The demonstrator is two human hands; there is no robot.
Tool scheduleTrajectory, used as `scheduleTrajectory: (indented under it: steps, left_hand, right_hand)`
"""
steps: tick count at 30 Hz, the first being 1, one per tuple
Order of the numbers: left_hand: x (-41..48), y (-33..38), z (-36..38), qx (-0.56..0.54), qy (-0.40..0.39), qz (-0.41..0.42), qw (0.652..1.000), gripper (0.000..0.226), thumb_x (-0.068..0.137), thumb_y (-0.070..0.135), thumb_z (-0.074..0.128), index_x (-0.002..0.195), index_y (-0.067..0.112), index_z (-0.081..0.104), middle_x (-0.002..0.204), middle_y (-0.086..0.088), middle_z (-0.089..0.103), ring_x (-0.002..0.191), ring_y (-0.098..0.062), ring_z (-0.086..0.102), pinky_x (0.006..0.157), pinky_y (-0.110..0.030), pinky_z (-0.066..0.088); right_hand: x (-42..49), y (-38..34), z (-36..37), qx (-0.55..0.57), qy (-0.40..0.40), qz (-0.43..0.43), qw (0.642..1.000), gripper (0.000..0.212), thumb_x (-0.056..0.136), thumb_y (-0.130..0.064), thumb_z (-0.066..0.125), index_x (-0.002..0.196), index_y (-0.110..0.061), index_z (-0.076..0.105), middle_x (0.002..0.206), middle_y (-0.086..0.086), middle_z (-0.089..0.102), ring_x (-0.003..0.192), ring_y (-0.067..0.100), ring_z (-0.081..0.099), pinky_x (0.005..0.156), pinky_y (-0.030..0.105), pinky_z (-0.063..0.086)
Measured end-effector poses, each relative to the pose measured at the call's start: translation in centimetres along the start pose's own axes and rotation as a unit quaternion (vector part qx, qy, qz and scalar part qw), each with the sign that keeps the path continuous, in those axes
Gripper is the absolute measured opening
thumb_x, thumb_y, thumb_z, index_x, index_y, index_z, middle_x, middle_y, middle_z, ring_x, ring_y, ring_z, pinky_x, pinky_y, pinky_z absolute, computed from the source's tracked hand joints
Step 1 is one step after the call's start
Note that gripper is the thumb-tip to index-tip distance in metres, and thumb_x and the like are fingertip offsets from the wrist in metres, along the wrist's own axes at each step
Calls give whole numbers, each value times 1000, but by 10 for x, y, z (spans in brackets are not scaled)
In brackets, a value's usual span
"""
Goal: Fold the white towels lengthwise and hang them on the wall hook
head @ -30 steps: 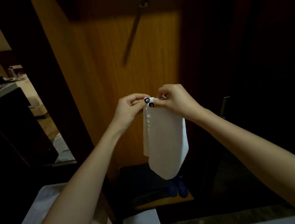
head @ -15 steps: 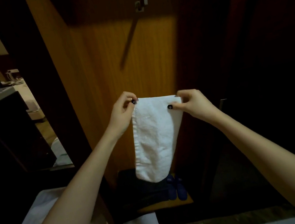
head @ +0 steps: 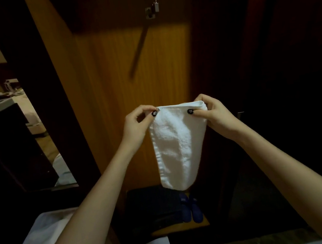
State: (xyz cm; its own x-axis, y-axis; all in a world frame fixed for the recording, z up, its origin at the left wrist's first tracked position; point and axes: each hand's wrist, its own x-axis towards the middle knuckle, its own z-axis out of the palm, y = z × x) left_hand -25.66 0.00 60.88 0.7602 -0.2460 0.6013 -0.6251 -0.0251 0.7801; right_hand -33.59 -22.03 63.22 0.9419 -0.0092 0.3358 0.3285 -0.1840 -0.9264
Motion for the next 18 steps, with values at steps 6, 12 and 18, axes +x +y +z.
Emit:
scheduleTrajectory:
  steps: [6,12,18]
  left_hand:
    - [5,9,-9,-89,-111,-81,987,16,93,12,59,102,23,66,86,4,73,82,-1,66,73,-13,49]
    - [10,20,-15,-9,-172,-104,979,9,89,17,65,93,23,70,74,-26,55,74,-15,57,66,-4,43]
    - [10,32,-17,-96,-193,-116,970,13,82,13,70,93,20,72,78,-4,68,65,-10,60,59,-17,50]
  right_hand:
    - [-8,-14,-6,161,-54,39,985,7,86,-22,61,86,-15,58,84,-2,69,73,13,67,62,24,55]
    - [-18,-20,-10,169,-87,43,981,9,88,-19,56,80,-16,57,81,0,64,71,14,62,61,22,51]
    - [-23,-24,-10,179,-168,33,969,14,86,-22,63,80,-14,54,104,10,70,94,24,66,72,28,52]
